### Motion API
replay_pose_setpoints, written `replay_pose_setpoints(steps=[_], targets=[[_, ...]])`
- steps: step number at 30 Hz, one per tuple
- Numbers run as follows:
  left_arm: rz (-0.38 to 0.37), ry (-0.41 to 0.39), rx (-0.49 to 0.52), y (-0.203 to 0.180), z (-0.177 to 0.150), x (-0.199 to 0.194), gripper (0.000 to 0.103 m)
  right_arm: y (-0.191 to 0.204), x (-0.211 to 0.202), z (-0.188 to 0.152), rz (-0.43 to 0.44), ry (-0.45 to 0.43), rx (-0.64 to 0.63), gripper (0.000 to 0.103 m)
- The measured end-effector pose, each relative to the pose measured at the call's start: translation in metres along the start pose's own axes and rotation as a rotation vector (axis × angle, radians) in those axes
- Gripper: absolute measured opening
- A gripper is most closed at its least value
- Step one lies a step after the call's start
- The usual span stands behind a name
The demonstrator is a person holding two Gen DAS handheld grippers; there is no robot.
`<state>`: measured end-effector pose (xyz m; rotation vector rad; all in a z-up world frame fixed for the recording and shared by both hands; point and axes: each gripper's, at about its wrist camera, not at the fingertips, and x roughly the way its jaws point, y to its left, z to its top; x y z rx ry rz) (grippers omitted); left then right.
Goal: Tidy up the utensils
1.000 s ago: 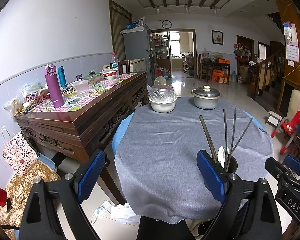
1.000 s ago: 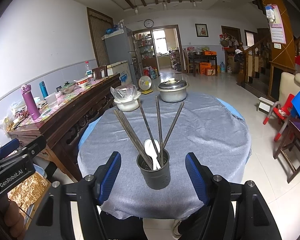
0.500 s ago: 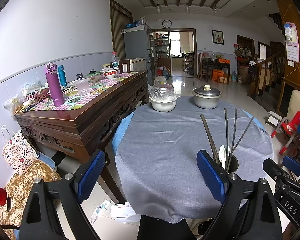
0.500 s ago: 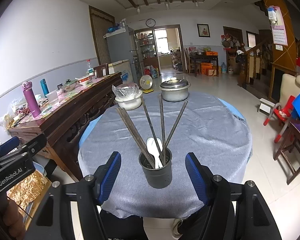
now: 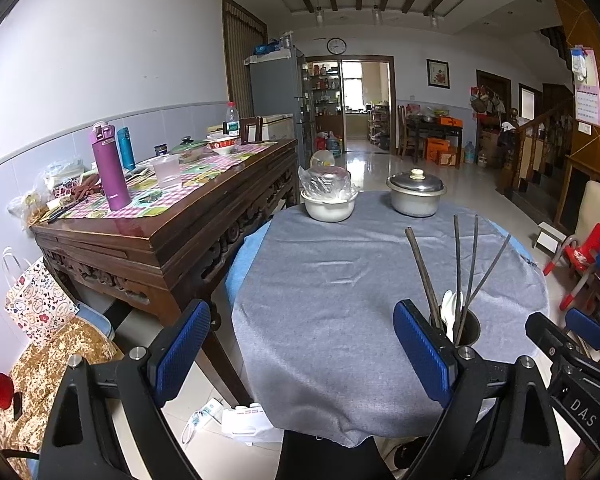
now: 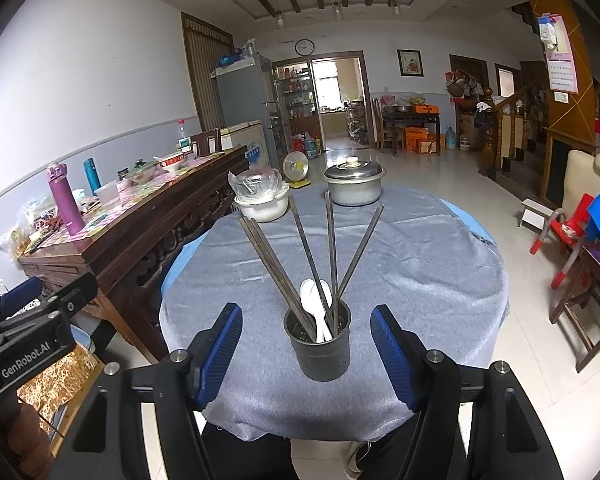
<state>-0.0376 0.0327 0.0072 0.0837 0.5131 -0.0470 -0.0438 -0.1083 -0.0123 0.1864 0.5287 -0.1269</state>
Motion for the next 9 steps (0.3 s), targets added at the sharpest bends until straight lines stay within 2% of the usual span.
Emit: replay_pose_setpoints(steps=[6,9], targets=[[-0.003,0.002,0.010,-0.006,0.000,0.009,0.093,-0.007,0.007,0.004,0.000,-0.005,0.006,0.070],[-0.007,0.007,0.013,-0.011,0.003,0.025,0.093,-0.024,0.014,0.006,-0.004,-0.007,0.035,0.072]])
